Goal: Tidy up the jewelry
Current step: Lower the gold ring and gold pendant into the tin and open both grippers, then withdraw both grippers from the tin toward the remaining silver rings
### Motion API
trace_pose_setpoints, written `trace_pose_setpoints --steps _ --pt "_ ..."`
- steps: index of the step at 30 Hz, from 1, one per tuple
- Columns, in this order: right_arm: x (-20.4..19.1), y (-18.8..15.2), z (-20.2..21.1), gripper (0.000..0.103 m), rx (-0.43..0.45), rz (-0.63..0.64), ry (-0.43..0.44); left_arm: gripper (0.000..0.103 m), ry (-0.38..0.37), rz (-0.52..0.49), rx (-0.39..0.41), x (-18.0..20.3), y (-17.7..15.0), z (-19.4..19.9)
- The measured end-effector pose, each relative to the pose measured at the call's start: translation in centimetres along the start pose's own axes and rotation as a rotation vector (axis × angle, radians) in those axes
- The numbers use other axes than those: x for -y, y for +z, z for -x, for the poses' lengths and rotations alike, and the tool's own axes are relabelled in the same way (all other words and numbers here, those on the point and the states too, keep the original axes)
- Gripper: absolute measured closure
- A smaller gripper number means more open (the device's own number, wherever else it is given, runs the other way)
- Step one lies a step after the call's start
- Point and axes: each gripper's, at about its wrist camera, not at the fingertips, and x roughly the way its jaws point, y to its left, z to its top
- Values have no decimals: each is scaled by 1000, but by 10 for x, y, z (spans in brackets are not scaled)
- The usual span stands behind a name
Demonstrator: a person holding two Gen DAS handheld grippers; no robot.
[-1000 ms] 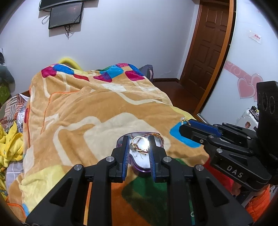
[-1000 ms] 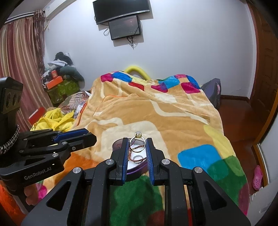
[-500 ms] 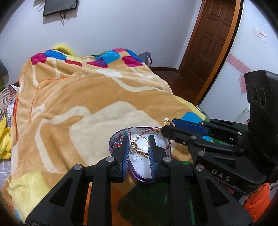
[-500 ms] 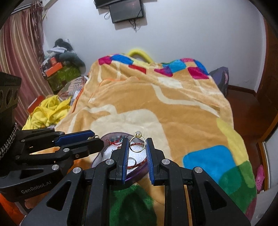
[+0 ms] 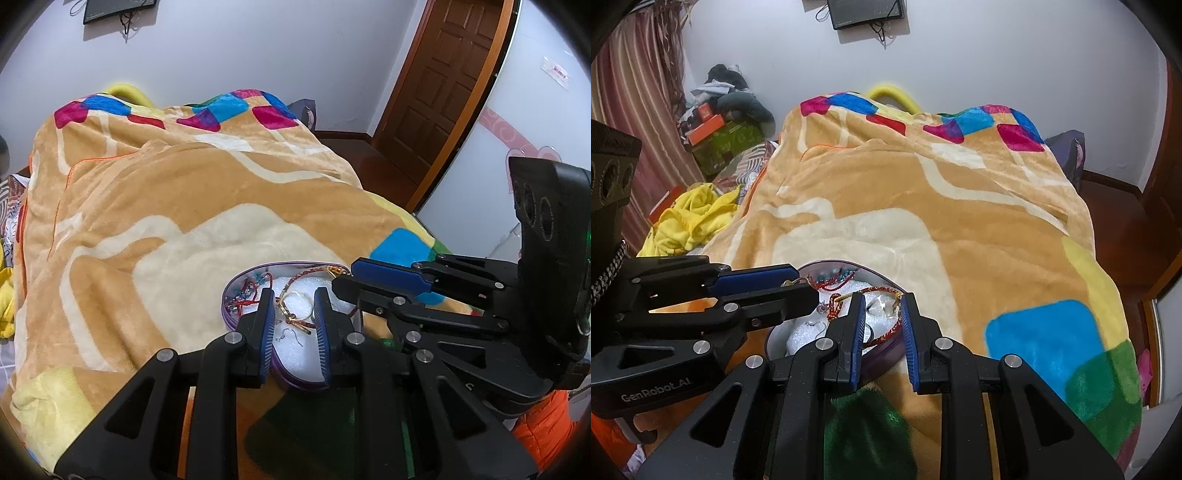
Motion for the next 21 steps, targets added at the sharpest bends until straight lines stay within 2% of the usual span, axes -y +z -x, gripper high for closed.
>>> trace_pose_setpoints --steps 4,9,13,19,21 --pt "-1 0 0 85 -14 0 -2 83 0 -2 7 1 0 5" --pt "-5 -1 7 78 -9 10 -14 83 14 -9 30 5 1 20" --pt "-10 -1 18 76 5 23 -31 82 27 -11 51 7 0 34" --pt "-20 -5 46 76 51 29 -54 73 48 -17 90 15 -5 62" --pt "-23 -7 57 76 68 31 -61 72 56 -25 102 18 -9 73"
